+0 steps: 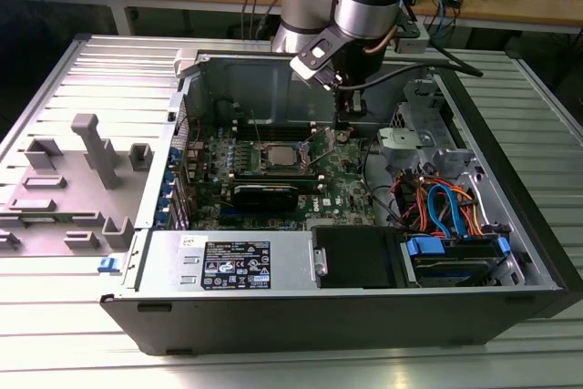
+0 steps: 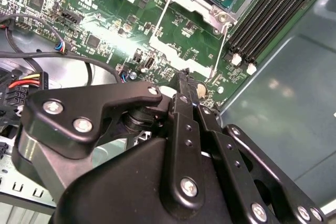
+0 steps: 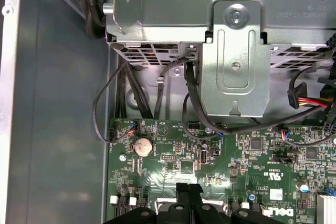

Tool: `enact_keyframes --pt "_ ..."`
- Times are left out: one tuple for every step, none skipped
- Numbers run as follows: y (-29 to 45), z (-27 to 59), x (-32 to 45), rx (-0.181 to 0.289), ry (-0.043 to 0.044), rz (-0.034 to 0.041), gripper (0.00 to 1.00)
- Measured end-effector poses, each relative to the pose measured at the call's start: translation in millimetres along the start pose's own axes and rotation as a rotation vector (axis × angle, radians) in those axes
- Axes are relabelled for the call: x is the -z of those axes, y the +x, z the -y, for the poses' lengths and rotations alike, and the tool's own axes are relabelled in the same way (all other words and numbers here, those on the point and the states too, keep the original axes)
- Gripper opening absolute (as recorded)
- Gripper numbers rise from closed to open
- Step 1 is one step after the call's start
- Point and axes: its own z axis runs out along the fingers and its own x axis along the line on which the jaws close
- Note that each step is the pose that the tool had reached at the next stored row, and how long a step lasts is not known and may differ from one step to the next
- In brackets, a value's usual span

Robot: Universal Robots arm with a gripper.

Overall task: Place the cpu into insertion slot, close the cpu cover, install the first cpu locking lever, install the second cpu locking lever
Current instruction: 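Close the cpu cover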

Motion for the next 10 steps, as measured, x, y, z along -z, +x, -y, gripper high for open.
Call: enact_keyframes --pt "-0.1 -2.8 -0.3 0.000 0.0006 0.0004 0.11" --pt "-0.2 -4.6 -1.5 0.000 0.0007 0.0002 0.11" --pt "-0.3 -6.0 -2.2 0.000 0.0010 0.0002 0.11" --pt "-0.3 -6.7 -2.9 0.000 0.0014 0.0003 0.11" --pt "-0.4 -7.5 -4.3 0.000 0.0017 0.0002 0.11" --pt "-0.4 -8.0 -5.3 0.000 0.0019 0.0001 0.11" --pt "-0.5 -8.6 -6.4 0.000 0.0022 -0.0003 0.11" --pt "-0.5 -8.7 -7.7 0.000 0.0022 -0.0007 0.11" --pt "-0.5 -8.7 -8.9 0.000 0.0023 -0.0007 0.11" --pt "-0.6 -8.8 -10.6 0.000 0.0023 -0.0015 0.11"
